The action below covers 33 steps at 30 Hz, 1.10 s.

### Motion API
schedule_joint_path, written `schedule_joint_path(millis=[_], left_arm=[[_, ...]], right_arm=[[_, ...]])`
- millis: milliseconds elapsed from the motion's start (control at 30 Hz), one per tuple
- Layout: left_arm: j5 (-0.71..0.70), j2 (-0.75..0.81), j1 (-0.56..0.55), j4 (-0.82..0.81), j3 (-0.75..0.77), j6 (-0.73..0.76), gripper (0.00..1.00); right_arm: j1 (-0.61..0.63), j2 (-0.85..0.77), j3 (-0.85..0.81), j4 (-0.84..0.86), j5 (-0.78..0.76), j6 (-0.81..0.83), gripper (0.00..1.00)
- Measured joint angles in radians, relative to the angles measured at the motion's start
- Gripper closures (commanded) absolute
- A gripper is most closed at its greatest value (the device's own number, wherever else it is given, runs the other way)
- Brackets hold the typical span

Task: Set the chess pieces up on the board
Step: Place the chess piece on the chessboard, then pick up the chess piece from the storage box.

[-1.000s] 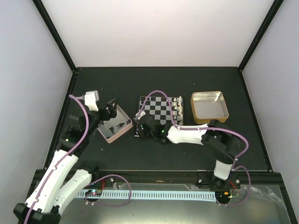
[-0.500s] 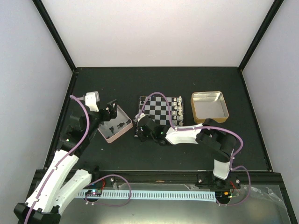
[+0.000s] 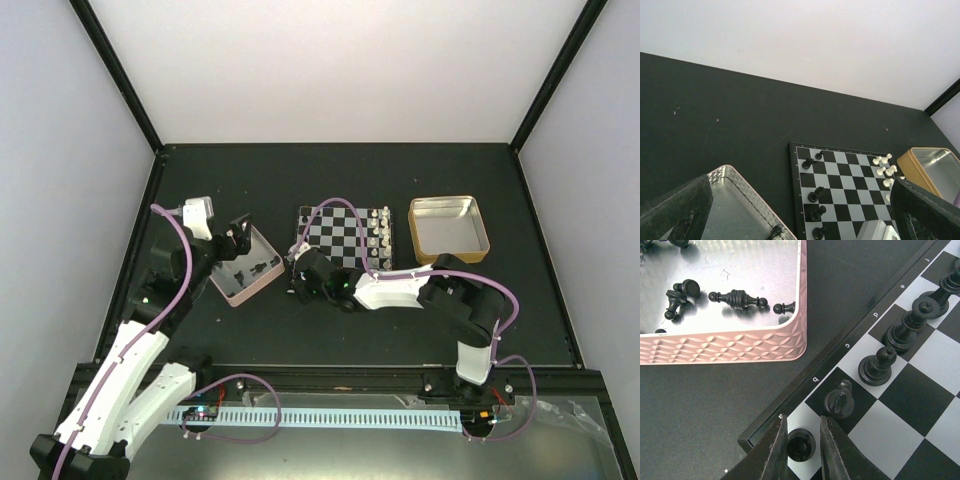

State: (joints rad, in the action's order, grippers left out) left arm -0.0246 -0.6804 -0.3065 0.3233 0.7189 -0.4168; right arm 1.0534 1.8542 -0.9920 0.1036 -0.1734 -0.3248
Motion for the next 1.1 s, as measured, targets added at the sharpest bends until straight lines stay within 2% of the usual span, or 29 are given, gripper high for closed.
schedule_joint_path(millis=[367, 600, 767, 1000, 1100], left_arm=[[0.0, -0.03, 0.008, 0.01, 0.0, 0.0, 0.01], [0.002, -0.097, 0.018, 0.053, 0.003, -0.008, 0.01], [0.011, -0.225, 0.039, 0.118, 0.033, -0.031, 0.15], [0.014, -0.446, 0.128, 0.219, 0.049, -0.084, 0.39], [0.003, -0.554, 0.177, 0.26, 0.074, -0.131, 0.44]], right_arm=[[0.0, -0.043, 0.0, -0.052, 0.006, -0.026, 0.66], [-0.001, -0.249, 0.0, -0.113, 0.02, -0.068, 0.6], [-0.014, -0.362, 0.0, -0.117, 0.019, -0.099, 0.6], [-0.045, -0.369, 0.041, -0.156, 0.019, -0.138, 0.62], [-0.053, -0.367, 0.066, -0.164, 0.021, -0.153, 0.63]])
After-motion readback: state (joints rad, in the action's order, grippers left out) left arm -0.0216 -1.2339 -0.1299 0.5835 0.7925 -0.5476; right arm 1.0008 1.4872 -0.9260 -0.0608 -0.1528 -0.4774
